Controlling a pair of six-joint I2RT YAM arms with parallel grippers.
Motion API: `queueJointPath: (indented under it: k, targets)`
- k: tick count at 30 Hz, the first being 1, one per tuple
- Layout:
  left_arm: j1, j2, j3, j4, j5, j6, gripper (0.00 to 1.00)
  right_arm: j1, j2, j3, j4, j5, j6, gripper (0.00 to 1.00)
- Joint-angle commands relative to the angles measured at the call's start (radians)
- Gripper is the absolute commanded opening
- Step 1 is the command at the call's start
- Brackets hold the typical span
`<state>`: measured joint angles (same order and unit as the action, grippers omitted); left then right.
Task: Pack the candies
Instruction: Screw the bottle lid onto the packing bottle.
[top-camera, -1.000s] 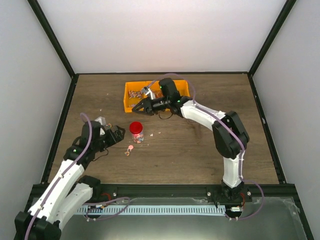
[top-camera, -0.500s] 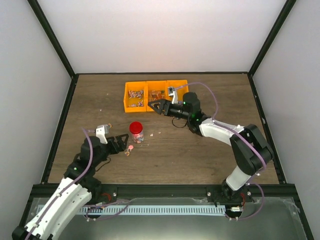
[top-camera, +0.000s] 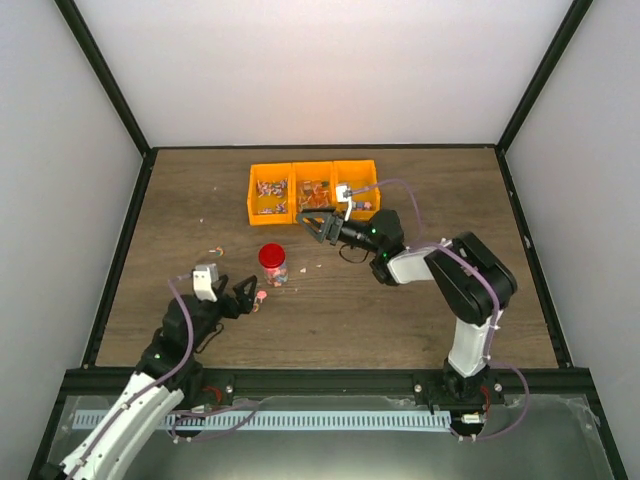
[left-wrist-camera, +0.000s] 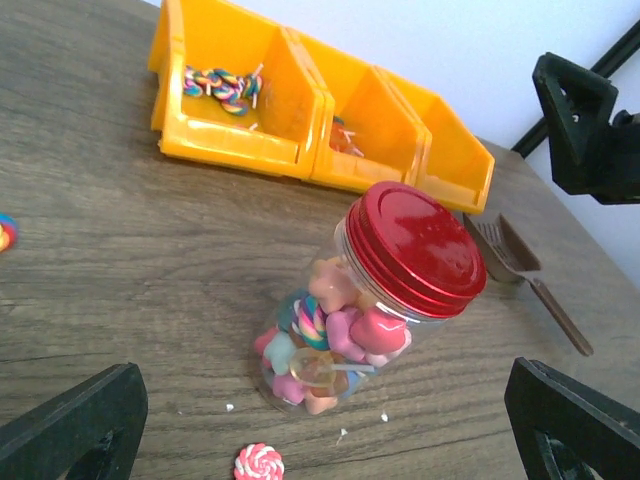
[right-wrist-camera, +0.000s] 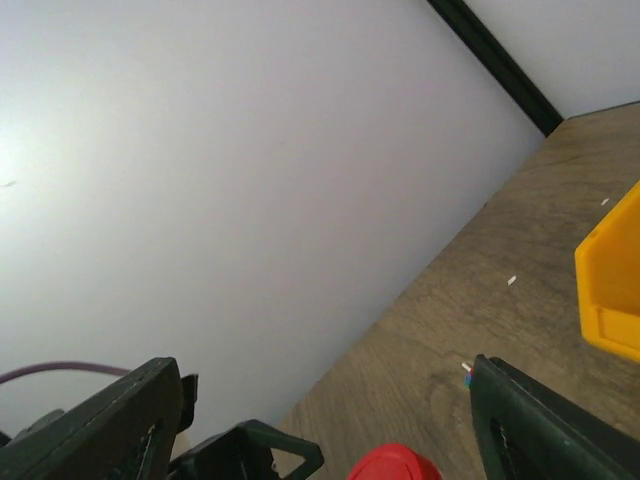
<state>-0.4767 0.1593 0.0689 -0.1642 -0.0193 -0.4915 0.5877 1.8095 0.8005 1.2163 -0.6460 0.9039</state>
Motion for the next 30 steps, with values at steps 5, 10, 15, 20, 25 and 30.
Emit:
queueJointPath:
  k: [5,10,15,20,25,30]
  targets:
    - [-0.142,0.239,-0.03,0.299,-0.057,0.039,1.0,0.005,0.05,-0.088,0.236,-0.072,-0.046,0.81]
    - [-0.25,0.213,-0.096,0.39,-0.146,0.068,1.0,0.005,-0.028,-0.195,0.232,-0.064,-0.105,0.81]
    - [-0.293,0.27,-0.106,0.47,-0.16,0.121,1.0,0.004,-0.106,-0.248,0.181,-0.065,-0.154,0.81]
    - [-0.328,0.43,-0.106,0.63,-0.225,0.192,1.0,0.005,-0.164,-0.253,0.116,-0.054,-0.216,0.81]
    - [-0.329,0.65,-0.076,0.771,-0.265,0.271,1.0,-0.008,-0.195,-0.255,0.083,-0.066,-0.231,0.81]
    - [-0.327,0.743,-0.111,0.929,-0.289,0.32,0.99,-0.009,-0.242,-0.275,0.053,-0.068,-0.254,0.81]
